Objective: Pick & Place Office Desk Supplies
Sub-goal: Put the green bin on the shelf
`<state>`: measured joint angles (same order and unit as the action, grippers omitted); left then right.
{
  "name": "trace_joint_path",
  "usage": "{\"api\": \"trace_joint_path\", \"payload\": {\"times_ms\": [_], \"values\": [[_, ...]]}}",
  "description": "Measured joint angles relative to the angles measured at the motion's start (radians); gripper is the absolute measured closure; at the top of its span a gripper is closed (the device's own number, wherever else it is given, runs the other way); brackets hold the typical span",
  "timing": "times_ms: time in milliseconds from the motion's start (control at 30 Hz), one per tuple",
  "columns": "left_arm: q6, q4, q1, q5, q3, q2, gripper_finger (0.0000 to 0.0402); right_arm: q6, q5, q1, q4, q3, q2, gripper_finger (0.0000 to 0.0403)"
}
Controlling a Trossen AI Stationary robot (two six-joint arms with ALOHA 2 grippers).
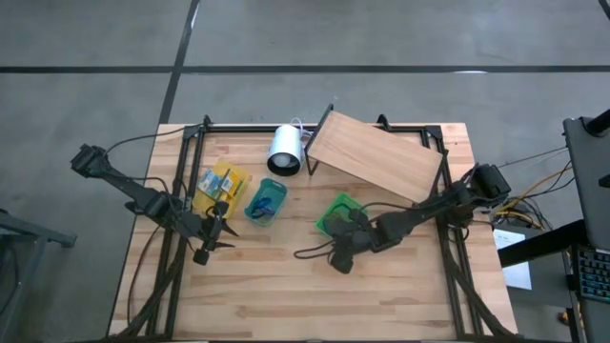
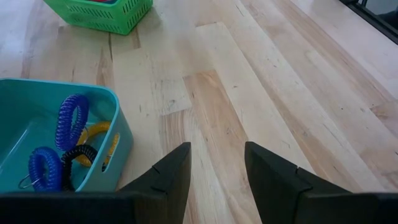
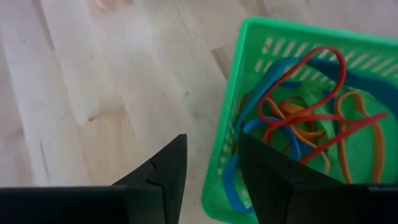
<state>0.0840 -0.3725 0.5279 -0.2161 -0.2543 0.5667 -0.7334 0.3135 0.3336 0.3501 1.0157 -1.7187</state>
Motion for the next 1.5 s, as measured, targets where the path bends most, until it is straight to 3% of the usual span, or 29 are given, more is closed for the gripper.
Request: {"api": "trace_joint_path", "payload": {"times_ms": [333,800,1133,1500], "values": [[0.000,0.000,0.000,0.000,0.000,0.000,0.0249,0.003,0.020,0.000,-0.059,-0.070,0.000,0.0279],[0.000,0.000,0.000,0.000,0.000,0.000,0.0249,0.005,0.031,-0.001,-0.070,-0.072,0.000,0.0387],[0.000,0.000,0.000,0.000,0.000,0.000,0.0249,-0.022,0.023,0.000,-0.065,-0.069,0.013,0.0389],[0.000,0.000,0.000,0.000,0.000,0.000,0.0249,-0.025,-0.012,0.023,0.281,0.163,0.016,0.0390]]}}
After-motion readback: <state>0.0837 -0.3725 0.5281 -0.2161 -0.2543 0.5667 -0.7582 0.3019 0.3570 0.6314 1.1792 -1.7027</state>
